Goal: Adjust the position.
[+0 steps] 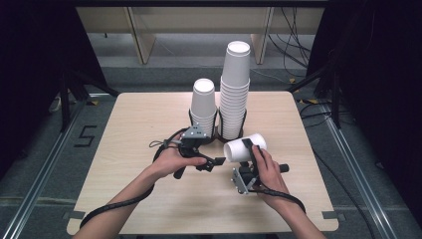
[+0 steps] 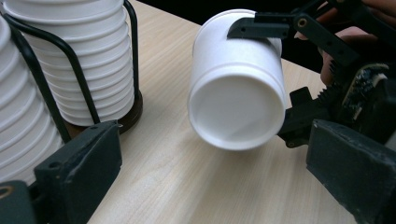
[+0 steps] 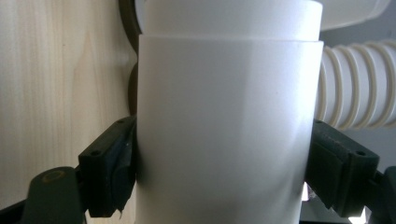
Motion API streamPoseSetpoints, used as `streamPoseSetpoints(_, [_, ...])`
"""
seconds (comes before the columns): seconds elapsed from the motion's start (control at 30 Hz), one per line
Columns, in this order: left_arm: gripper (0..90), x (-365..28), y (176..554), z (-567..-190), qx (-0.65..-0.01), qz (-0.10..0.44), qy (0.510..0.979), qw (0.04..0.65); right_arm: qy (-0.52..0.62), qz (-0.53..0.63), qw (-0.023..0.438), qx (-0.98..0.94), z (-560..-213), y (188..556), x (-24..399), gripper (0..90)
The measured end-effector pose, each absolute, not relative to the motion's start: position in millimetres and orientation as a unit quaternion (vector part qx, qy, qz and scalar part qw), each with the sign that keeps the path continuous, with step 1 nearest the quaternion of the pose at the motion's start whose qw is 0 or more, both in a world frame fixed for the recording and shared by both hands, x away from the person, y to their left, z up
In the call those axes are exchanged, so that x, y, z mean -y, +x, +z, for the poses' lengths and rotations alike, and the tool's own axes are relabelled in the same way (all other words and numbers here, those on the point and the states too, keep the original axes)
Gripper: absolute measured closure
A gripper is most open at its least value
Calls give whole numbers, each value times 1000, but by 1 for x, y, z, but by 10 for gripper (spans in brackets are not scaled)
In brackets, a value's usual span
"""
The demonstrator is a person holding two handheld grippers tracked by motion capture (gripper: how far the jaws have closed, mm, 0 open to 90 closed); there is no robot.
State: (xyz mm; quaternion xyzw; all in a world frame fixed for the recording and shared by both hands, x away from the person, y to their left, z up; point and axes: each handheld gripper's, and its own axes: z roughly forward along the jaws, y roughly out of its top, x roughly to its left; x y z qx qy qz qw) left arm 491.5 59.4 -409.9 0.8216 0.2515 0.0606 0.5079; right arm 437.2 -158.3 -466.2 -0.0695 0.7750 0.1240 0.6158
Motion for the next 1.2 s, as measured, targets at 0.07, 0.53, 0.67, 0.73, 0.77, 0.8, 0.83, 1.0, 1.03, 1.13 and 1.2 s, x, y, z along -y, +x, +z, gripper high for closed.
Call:
streamPoseSetpoints(0.07, [32, -56, 492, -410, -248, 56, 825, 505, -95, 108, 621, -771, -468, 437, 156, 194])
streamPoseSetpoints(0.53, [43, -37, 499, -414, -230, 46, 850, 472, -185, 42, 625, -757, -472, 437, 150, 193])
streamPoseSetpoints(0.67, [43, -33, 502, -415, -228, 42, 854, 466, -189, 57, 626, -755, -475, 437, 148, 193])
streamPoseSetpoints(0.73, [45, -31, 503, -415, -227, 40, 856, 464, -192, 62, 629, -751, -477, 436, 148, 193])
streamPoseSetpoints(0.77, [45, -30, 504, -416, -223, 40, 858, 461, -192, 62, 630, -750, -477, 436, 148, 193])
streamPoseSetpoints(0.8, [46, -29, 503, -416, -223, 41, 859, 458, -193, 62, 630, -750, -477, 437, 148, 193])
streamPoseSetpoints(0.83, [46, -28, 504, -416, -219, 39, 861, 458, -194, 62, 630, -750, -477, 437, 148, 193])
streamPoseSetpoints(1.0, [62, -25, 504, -418, -222, 40, 862, 453, -190, 63, 634, -747, -476, 436, 147, 193])
streamPoseSetpoints(1.03, [69, -24, 505, -418, -219, 42, 864, 452, -195, 60, 632, -748, -476, 436, 147, 193])
streamPoseSetpoints(1.13, [92, -22, 505, -420, -219, 45, 865, 449, -195, 62, 633, -746, -478, 435, 146, 193])
streamPoseSetpoints(1.2, [94, -22, 506, -420, -218, 44, 867, 447, -160, 65, 627, -760, -482, 432, 147, 194])
